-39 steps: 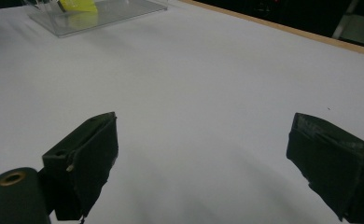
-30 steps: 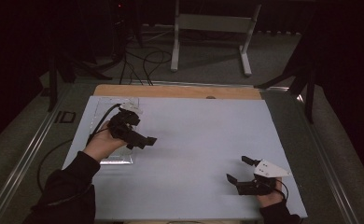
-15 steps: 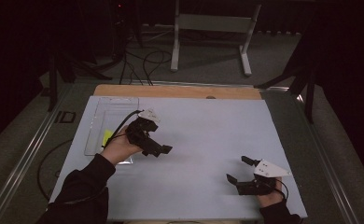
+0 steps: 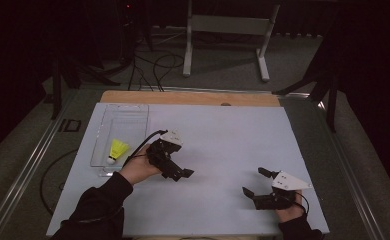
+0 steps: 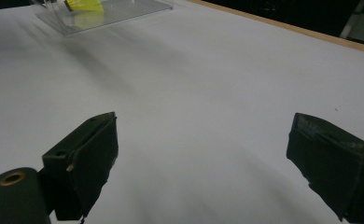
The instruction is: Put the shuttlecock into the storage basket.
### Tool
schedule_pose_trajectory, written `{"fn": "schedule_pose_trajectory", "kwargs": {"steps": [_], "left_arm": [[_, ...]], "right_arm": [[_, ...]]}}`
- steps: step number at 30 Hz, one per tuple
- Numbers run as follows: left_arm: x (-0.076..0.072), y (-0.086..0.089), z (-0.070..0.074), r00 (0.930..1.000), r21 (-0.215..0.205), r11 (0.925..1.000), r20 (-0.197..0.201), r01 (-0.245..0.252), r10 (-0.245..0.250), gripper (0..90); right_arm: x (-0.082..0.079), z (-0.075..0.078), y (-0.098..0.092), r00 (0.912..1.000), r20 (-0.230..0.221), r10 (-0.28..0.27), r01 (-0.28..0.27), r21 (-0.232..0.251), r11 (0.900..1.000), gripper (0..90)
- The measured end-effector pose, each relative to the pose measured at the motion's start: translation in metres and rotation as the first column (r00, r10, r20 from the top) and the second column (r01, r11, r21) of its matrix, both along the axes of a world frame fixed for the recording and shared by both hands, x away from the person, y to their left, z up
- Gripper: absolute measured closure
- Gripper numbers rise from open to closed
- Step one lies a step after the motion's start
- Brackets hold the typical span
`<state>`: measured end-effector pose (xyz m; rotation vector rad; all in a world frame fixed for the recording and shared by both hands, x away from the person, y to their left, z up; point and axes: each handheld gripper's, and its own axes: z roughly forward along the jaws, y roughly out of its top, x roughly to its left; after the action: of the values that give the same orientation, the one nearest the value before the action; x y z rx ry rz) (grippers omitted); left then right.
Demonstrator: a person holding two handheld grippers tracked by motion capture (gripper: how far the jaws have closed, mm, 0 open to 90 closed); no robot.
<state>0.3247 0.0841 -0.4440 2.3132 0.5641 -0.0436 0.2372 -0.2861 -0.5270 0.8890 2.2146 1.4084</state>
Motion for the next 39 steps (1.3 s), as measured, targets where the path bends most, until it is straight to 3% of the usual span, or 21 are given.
{"fn": "schedule_pose_trajectory", "kwargs": {"steps": [6, 15, 29, 39], "left_arm": [[-0.010, -0.003, -0.010, 0.9996, 0.027, 0.9992, 0.005, 0.029, -0.029, 0.1], [-0.022, 0.003, -0.024, 0.9994, 0.012, 0.9993, -0.004, 0.035, -0.035, 0.0], [-0.047, 0.030, -0.044, 0.9991, -0.011, 0.9991, 0.018, 0.040, -0.039, 0.1], [-0.059, 0.047, -0.052, 0.9997, 0.021, 0.9996, 0.017, 0.018, -0.018, 0.1]], "right_arm": [[0.000, 0.000, 0.000, 1.0000, 0.003, 0.003, -0.003, -0.001, 1.000, 9.2], [0.000, 0.000, 0.000, 1.0000, 0.001, 0.008, -0.008, -0.001, 1.000, 9.2], [0.000, 0.000, 0.002, 0.9999, -0.002, 0.015, -0.015, -0.006, 1.000, 9.2], [0.000, 0.000, 0.002, 0.9999, -0.005, 0.016, -0.016, -0.006, 1.000, 9.2]]}}
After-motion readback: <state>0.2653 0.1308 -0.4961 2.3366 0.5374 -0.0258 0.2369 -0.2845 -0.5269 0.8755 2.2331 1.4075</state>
